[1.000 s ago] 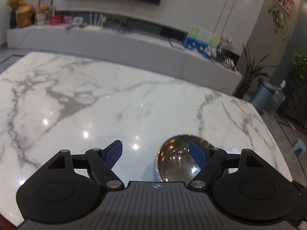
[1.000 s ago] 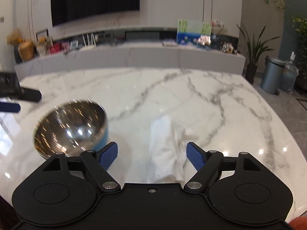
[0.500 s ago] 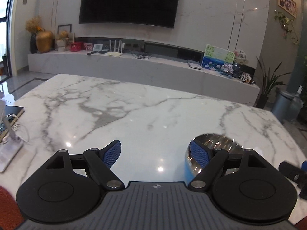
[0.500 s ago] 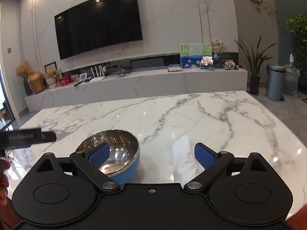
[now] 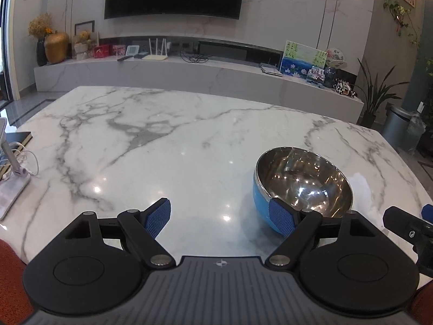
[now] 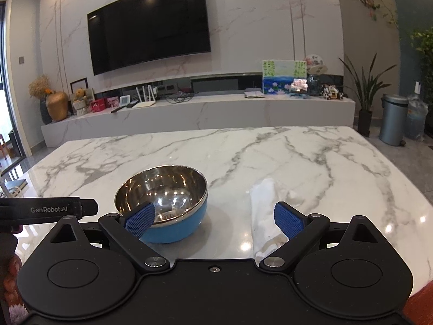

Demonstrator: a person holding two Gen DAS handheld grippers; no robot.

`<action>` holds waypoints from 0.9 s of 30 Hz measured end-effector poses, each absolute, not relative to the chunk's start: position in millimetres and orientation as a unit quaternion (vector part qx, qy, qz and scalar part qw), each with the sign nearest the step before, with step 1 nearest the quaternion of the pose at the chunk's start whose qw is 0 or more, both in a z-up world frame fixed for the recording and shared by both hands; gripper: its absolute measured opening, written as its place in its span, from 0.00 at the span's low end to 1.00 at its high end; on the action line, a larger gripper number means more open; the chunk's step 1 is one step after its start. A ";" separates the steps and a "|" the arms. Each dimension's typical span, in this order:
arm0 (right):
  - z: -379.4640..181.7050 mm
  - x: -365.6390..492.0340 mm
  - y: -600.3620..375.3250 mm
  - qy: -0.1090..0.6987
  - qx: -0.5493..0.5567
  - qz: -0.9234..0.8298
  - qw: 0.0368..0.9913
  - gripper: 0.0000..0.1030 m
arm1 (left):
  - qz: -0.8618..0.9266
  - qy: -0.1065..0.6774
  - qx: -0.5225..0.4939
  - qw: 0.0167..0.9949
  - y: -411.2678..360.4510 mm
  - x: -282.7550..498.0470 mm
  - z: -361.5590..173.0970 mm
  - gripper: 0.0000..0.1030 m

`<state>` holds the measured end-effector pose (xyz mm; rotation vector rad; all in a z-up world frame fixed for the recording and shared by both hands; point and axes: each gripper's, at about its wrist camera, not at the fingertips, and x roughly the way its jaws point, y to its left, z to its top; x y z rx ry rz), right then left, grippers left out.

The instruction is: Clean bowl

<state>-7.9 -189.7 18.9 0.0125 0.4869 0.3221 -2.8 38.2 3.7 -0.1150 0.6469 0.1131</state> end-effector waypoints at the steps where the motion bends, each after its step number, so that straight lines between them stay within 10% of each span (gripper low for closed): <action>1: 18.2 -8.0 -189.5 0.242 0.005 0.161 0.957 0.91 | 0.069 0.318 -0.040 0.945 35.5 -3.1 3.1 0.77; 27: 11.9 -13.7 -184.5 0.257 -0.009 0.179 0.950 0.92 | 0.056 0.362 -0.004 0.930 18.9 -1.4 -12.0 0.77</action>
